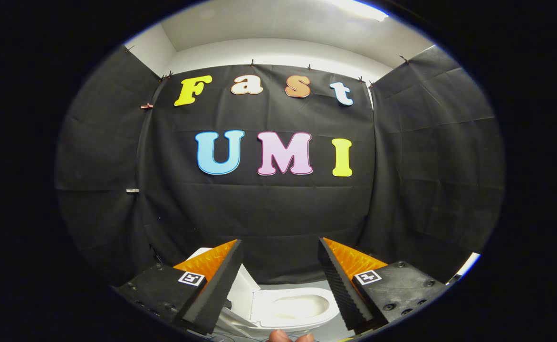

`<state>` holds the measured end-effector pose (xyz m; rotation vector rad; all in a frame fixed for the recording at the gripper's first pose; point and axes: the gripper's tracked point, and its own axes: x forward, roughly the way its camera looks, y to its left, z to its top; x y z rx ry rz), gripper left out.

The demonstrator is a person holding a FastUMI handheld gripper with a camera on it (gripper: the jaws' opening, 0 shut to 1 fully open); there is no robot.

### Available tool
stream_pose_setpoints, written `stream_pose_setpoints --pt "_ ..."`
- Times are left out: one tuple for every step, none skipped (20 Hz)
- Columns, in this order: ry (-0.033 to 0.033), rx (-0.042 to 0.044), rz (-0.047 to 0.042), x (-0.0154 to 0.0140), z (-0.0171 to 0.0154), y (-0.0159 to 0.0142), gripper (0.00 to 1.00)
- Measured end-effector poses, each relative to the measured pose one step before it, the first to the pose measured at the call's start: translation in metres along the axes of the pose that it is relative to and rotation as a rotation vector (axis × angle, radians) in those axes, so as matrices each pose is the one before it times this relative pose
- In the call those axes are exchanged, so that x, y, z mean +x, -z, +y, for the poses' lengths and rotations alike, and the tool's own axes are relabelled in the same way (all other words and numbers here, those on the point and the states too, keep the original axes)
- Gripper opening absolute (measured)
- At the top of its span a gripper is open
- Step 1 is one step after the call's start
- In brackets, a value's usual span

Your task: Open the toilet lid.

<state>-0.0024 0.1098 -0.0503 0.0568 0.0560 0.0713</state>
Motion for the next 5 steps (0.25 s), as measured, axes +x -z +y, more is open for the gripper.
stream_pose_setpoints --pt "-0.00023 -0.00090 0.00122 0.00049 0.00027 0.00085 0.98" --pt "-0.00013 -0.00166 -0.00034 0.00028 0.00044 0.00008 0.98" --pt "0.00062 -0.00239 -0.00084 -0.00033 -0.00039 -0.00004 0.98" --pt "0.00058 -0.00138 -0.00076 -0.00058 -0.00025 -0.00111 0.99" --pt "-0.00022 0.00021 -0.00037 0.00004 0.00035 0.00063 0.99"
